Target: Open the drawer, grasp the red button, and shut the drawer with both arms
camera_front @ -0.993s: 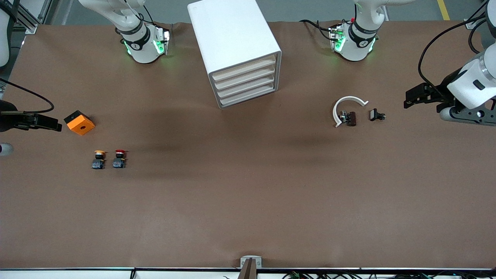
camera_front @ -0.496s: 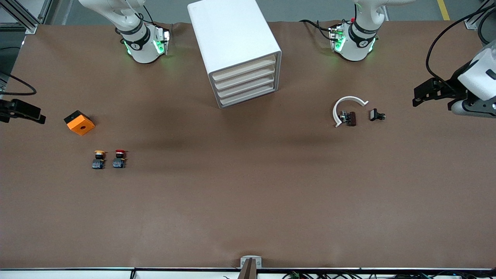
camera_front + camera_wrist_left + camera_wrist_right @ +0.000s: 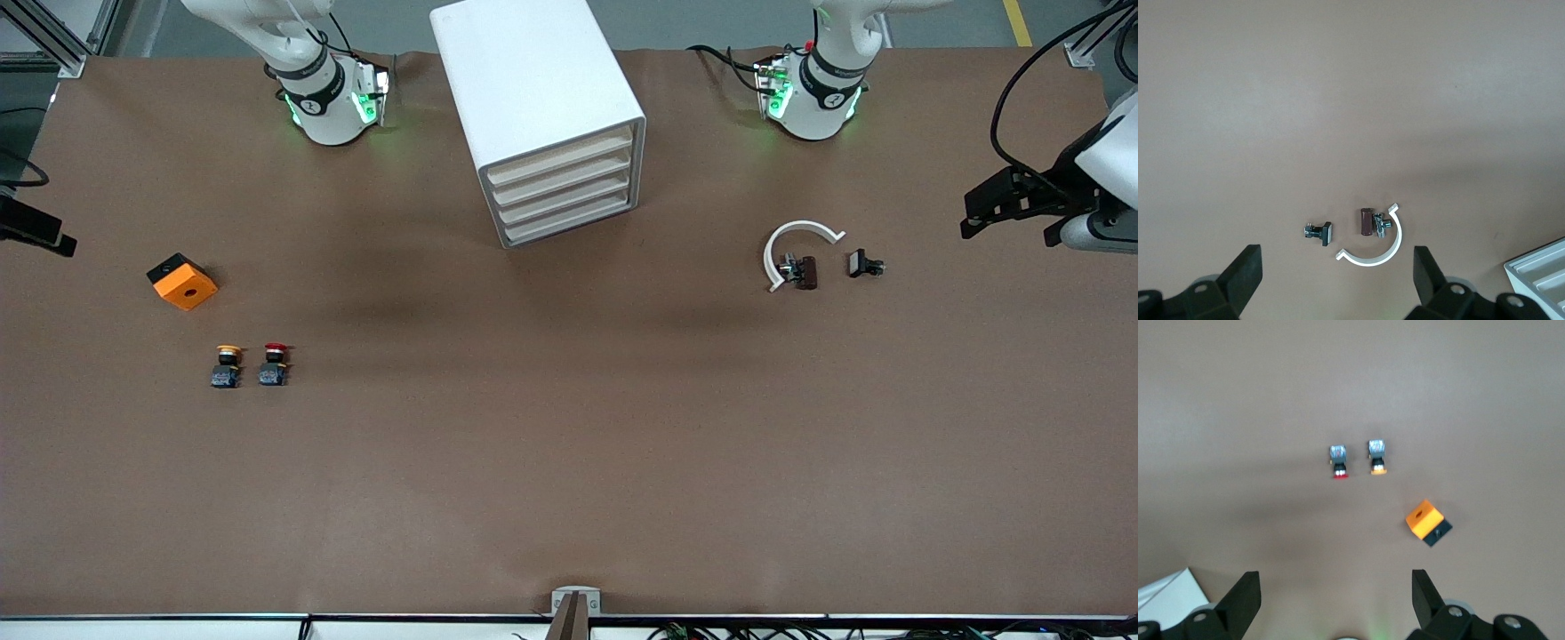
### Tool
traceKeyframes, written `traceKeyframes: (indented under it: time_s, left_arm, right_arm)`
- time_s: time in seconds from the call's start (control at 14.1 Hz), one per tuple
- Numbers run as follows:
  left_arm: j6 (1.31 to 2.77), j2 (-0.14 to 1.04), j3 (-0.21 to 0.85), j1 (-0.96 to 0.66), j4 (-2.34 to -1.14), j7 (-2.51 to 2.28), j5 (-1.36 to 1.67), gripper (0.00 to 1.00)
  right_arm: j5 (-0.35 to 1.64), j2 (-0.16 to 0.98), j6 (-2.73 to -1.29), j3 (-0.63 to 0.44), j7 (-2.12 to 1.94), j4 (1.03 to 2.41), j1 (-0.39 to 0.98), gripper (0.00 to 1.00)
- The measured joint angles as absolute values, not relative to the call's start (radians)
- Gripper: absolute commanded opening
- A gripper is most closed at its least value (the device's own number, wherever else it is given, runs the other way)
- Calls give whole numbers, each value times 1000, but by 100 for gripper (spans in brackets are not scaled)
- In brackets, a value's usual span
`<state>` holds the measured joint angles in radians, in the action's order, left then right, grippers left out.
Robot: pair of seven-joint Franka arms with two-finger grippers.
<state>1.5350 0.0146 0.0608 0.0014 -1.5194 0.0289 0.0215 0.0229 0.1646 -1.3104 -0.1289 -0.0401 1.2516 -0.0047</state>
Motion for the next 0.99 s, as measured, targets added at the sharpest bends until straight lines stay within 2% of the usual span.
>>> traceKeyframes:
  time_s: [0.71, 0.99]
  left_arm:
    - [1535, 15, 60, 2, -1519, -23, 21, 100]
    - [1535, 15, 60, 3, -1519, -23, 22, 100]
  right_arm:
    - [21, 149, -1247, -122, -40, 1262, -18, 100]
    - [21, 122, -1253, -122, -40, 1339, -18, 100]
